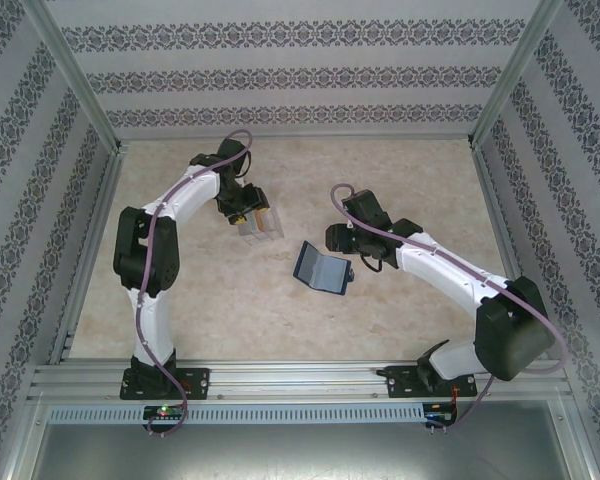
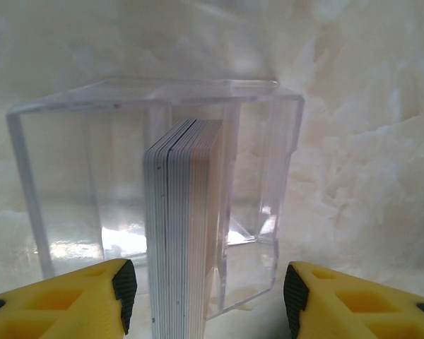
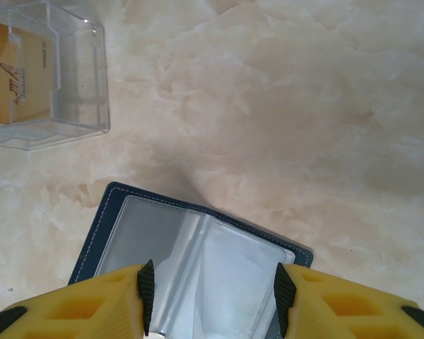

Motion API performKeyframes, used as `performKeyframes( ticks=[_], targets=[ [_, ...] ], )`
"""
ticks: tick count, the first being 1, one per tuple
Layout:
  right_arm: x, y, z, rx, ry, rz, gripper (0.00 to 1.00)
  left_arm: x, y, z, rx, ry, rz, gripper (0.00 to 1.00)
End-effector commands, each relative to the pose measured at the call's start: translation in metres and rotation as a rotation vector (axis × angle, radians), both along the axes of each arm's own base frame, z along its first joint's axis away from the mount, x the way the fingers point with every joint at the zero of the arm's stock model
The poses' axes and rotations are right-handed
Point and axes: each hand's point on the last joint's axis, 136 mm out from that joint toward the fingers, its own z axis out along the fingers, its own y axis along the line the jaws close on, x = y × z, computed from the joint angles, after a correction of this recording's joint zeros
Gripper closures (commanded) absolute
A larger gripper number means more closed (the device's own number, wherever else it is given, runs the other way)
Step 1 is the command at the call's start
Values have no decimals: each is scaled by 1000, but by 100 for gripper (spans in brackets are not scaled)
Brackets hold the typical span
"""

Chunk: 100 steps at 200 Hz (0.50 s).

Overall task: Put the credit cards into the card holder
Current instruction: Pick up the credit card from the storage box.

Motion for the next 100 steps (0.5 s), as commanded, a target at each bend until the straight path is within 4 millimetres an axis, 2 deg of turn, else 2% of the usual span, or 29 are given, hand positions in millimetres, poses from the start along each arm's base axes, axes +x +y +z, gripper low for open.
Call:
performKeyframes(
  ticks=[1, 65, 83, 100],
  targets=[
    [1, -4, -5, -10, 5, -2, 49, -2, -9, -2, -15, 32, -20, 41],
    [-2, -7, -6, -7, 9, -11, 49, -6, -5, -19, 21, 75, -23, 40],
    [-3, -8, -5, -3, 8, -14, 49, -5, -9, -15, -11, 49, -24, 42],
    [-4, -9, -4, 0, 6, -17, 48, 0, -10, -3, -13, 3, -26, 46]
  ],
)
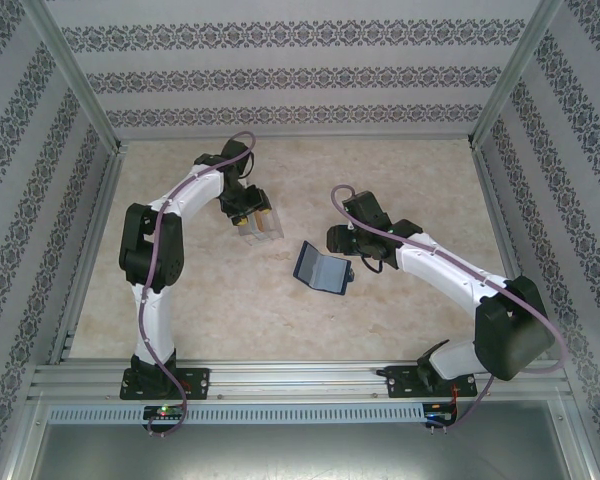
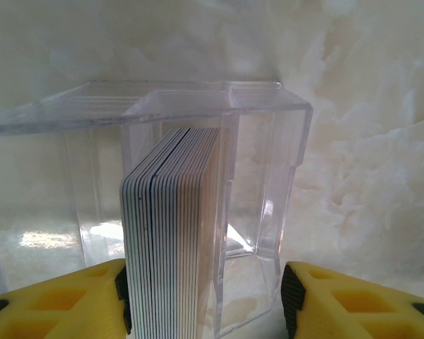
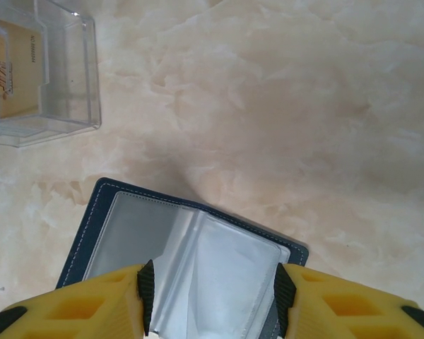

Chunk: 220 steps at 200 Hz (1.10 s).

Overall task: Put the credit cards into the card holder
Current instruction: Pick up the credit card from the storage box.

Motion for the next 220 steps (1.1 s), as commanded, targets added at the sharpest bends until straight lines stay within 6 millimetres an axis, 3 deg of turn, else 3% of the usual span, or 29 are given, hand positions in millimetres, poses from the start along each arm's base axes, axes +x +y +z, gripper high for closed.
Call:
performKeyframes(
  ticks=[1, 45, 108, 190, 220],
  targets=[
    [-2, -5, 2, 7, -7, -11, 48, -2, -5, 12, -11, -33, -19, 46],
    [-5, -6, 2, 13, -5, -19, 48, 2, -12, 43, -51, -104, -70, 51],
    [-9, -7, 5, 40, -8, -28, 48, -4, -17, 43, -75, -66, -106, 54],
    [-18, -12, 4, 62, -6, -55, 49, -12, -10, 34, -35, -32, -114, 77],
    [-19, -12, 5, 68, -7, -60, 48, -14, -8, 34, -25, -27, -121, 91]
  ],
)
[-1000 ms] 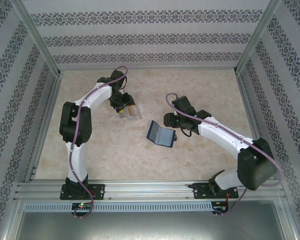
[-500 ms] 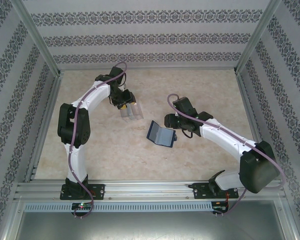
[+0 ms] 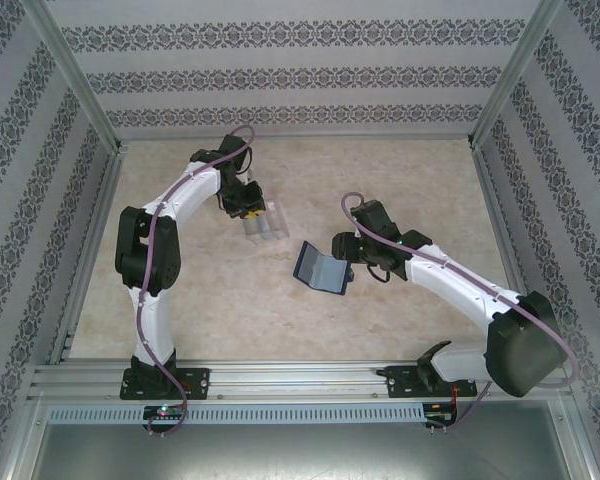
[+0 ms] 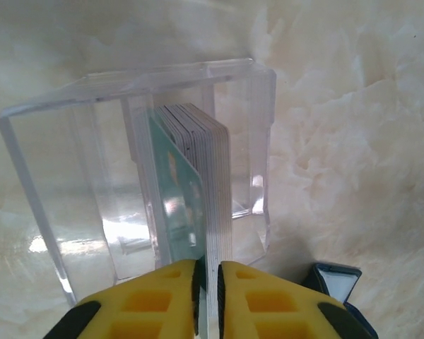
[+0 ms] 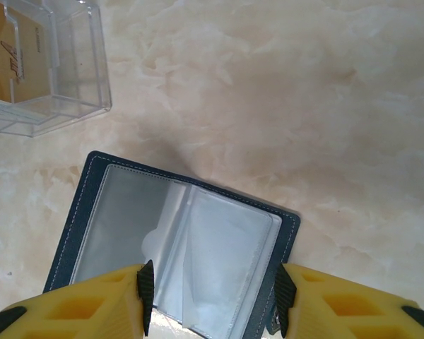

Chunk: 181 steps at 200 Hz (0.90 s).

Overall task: Put the credit cards into the card holder
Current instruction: Pick up the credit card from the storage box.

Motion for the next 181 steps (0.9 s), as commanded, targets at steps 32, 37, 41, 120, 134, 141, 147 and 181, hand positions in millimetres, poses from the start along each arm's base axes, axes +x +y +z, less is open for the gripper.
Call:
performKeyframes(
  ticks=[32, 37, 41, 120, 134, 141, 147, 181],
  targets=[
    [2, -2, 9, 29, -19, -23, 48, -10, 3, 11, 31, 1, -40, 99],
    [2, -2, 9, 30, -19, -23, 49, -11, 2, 13, 30, -1, -47, 100],
    [1, -2, 9, 30, -18, -23, 48, -12, 3, 13, 32, 0, -48, 100],
    [12, -2, 51, 1, -109, 5, 48, -34, 13, 63, -23, -40, -63, 100],
    [16, 5, 65, 38, -138, 22, 49, -38, 20, 76, -11, -66, -67, 100],
    [17, 10, 70, 60, -146, 37, 49, -40, 24, 81, -4, -76, -68, 100],
    [18, 15, 76, 85, -160, 52, 49, -42, 26, 85, -2, -80, -71, 100],
    [22, 32, 117, 175, -278, 86, 49, -56, 17, 127, -199, -154, -138, 100]
  ],
)
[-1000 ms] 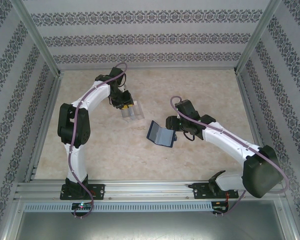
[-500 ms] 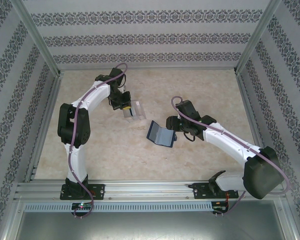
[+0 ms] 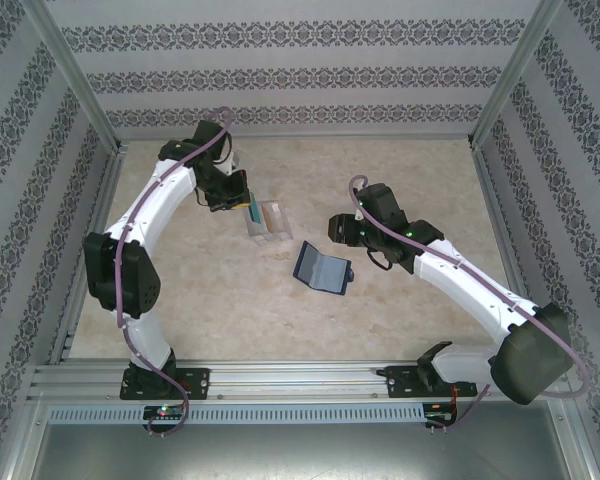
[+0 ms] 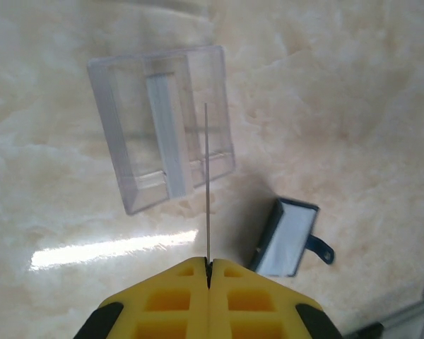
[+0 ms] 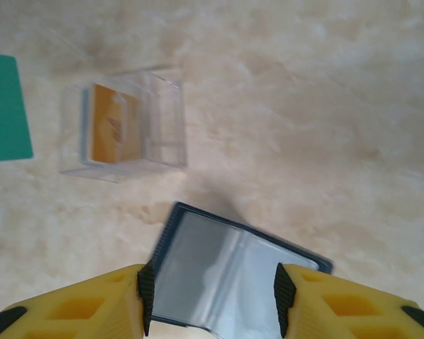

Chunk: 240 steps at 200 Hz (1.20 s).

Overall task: Put the credit cards into the card holder
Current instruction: Pick up the credit card from the storage box, then pass the credit card.

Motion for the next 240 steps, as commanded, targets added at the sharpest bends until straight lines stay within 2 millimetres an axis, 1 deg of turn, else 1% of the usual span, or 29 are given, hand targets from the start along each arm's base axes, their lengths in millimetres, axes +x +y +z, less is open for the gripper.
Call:
performKeyframes(
  ticks=[1, 11, 23, 38, 43, 65, 75, 95, 104, 119, 146, 192, 213, 240],
  targets=[
    [3, 14, 45, 81, -136, 41, 49, -19, -5, 34, -140, -34, -83, 100],
    [2, 20, 64, 108, -214, 70, 48, -24, -10, 49, -192, -76, -117, 100],
    [-2, 30, 82, 117, -317, 139, 48, -31, -20, 69, -259, -126, -186, 100],
    [-8, 39, 93, 147, -388, 212, 47, -38, -33, 85, -364, -178, -258, 100],
    [-9, 41, 96, 159, -399, 226, 47, -41, -36, 87, -393, -187, -273, 100],
    [-12, 49, 100, 222, -380, 265, 44, -47, -47, 99, -492, -251, -323, 100],
    [-13, 53, 98, 269, -336, 281, 40, -51, -50, 105, -514, -290, -352, 100],
    [-17, 67, 95, 390, -242, 366, 40, -60, -54, 116, -541, -348, -401, 100],
    [-21, 75, 96, 443, -222, 418, 40, -63, -56, 118, -549, -357, -418, 100],
    [-29, 88, 100, 507, -222, 510, 37, -68, -60, 116, -573, -349, -444, 100],
    [-28, 95, 98, 541, -209, 545, 35, -72, -67, 108, -596, -323, -465, 100],
    [-21, 101, 87, 571, -151, 545, 35, -78, -79, 106, -634, -307, -511, 100],
    [-19, 102, 78, 578, -121, 543, 35, -82, -86, 105, -647, -300, -529, 100],
    [-20, 101, 83, 636, -143, 548, 37, -84, -91, 99, -647, -281, -538, 100]
  ],
)
